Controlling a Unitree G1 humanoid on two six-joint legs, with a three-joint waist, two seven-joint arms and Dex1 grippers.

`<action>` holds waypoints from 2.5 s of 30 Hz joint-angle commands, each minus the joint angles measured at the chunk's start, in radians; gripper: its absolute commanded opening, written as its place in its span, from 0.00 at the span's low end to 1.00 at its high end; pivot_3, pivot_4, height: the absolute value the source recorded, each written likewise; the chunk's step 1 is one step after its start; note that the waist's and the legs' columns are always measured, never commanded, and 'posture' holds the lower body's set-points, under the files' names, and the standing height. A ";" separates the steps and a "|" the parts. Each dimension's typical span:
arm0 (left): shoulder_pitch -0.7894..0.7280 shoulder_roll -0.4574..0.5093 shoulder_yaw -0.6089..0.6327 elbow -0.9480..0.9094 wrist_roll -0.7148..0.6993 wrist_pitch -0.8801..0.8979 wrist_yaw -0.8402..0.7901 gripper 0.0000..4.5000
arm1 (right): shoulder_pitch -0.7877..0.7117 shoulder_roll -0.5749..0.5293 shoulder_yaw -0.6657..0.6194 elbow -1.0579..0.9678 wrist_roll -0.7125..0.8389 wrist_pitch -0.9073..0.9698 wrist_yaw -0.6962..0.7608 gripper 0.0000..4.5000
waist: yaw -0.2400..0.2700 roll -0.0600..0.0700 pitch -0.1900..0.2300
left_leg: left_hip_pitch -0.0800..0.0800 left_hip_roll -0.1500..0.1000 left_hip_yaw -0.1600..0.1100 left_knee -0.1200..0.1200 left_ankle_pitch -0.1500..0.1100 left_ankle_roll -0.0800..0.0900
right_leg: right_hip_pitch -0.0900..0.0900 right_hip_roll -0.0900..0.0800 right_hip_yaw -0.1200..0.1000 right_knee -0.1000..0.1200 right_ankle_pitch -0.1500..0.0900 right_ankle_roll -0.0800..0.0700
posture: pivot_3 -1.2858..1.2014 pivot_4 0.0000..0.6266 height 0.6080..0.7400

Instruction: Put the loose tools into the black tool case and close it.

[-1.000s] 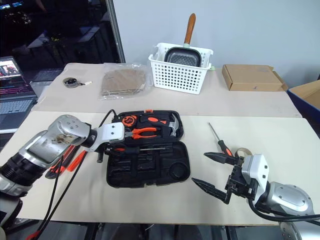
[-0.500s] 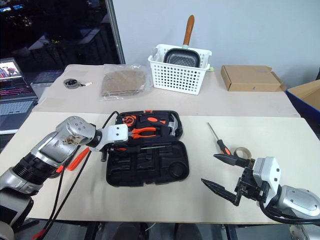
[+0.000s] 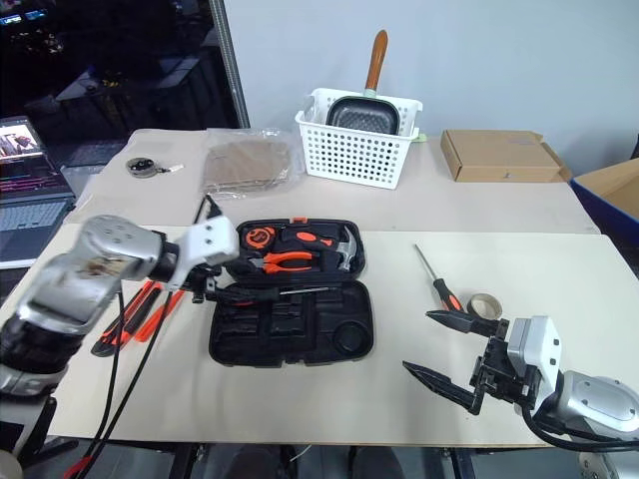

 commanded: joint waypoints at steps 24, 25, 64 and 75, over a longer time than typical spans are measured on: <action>0.365 -0.384 -0.143 0.264 0.340 -0.407 0.618 0.01 | -0.076 -0.035 -0.005 -0.093 0.052 0.118 -0.120 1.00 | 0.006 0.005 -0.007 | 0.020 -0.001 0.002 -0.002 -0.001 0.000 | 0.021 -0.005 0.009 -0.003 -0.001 0.007 | 0.52 0.24 1.00; 0.354 -0.375 -0.157 0.280 0.364 -0.412 0.621 0.01 | -0.079 -0.034 -0.004 -0.099 0.054 0.128 -0.129 1.00 | 0.006 0.006 -0.007 | 0.021 -0.001 0.002 -0.002 -0.001 0.000 | 0.023 -0.005 0.009 -0.003 -0.001 0.007 | 0.52 0.24 1.00; 0.303 -0.292 0.034 0.337 0.019 -0.320 0.291 0.01 | -0.110 0.012 0.076 -0.068 0.012 0.046 -0.050 1.00 | -0.004 0.012 -0.016 | 0.020 -0.003 0.008 -0.010 -0.013 0.006 | 0.016 -0.005 0.017 -0.008 -0.005 0.010 | 0.52 0.24 1.00; 0.260 -0.373 0.319 0.058 -0.390 0.078 0.436 0.01 | -0.119 0.023 0.088 -0.077 0.011 0.049 -0.083 1.00 | -0.001 -0.005 -0.006 | 0.012 -0.003 0.009 -0.009 -0.017 0.008 | 0.008 -0.008 0.019 -0.009 -0.006 0.012 | 0.52 0.24 1.00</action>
